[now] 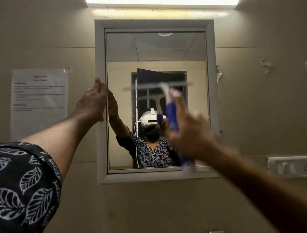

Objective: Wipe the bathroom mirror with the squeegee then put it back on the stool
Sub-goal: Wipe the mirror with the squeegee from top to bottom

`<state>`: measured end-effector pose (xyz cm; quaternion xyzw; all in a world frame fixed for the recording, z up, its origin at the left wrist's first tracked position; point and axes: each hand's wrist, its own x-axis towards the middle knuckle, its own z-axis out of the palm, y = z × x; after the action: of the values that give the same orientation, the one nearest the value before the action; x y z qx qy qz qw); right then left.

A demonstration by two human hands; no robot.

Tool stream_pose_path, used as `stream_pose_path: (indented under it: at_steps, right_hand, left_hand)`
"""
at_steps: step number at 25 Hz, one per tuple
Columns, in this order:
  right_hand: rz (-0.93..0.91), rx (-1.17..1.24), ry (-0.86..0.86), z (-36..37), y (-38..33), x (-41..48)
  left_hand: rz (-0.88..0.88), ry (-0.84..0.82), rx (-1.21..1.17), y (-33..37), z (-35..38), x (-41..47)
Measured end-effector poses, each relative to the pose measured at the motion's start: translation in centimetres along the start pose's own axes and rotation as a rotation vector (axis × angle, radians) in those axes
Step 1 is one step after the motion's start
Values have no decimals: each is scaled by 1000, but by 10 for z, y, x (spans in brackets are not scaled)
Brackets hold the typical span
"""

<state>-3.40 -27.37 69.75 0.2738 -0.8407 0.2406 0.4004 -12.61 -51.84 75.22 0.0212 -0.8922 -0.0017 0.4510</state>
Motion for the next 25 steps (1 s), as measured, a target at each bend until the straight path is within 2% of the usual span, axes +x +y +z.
stream_pose_path:
  at_steps: [2, 4, 9, 12, 15, 21, 25]
  right_hand:
    - [-51, -65, 188, -27, 8, 44]
    - [-43, -71, 297, -53, 11, 91]
    - [114, -142, 181, -65, 25, 141]
    - [251, -151, 96, -60, 27, 141]
    - [320, -157, 104, -50, 29, 128]
    - [230, -41, -6, -12, 32, 36]
    - [325, -6, -145, 16, 33, -40]
  left_hand:
    - [9, -12, 17, 3, 3, 1]
    - [30, -12, 67, 3, 5, 2]
    - [29, -23, 76, 2, 5, 2]
    - [27, -27, 76, 1, 6, 3]
    - [31, -31, 85, 1, 6, 3]
    - [34, -39, 102, 0, 7, 6]
    - [33, -36, 104, 1, 7, 5]
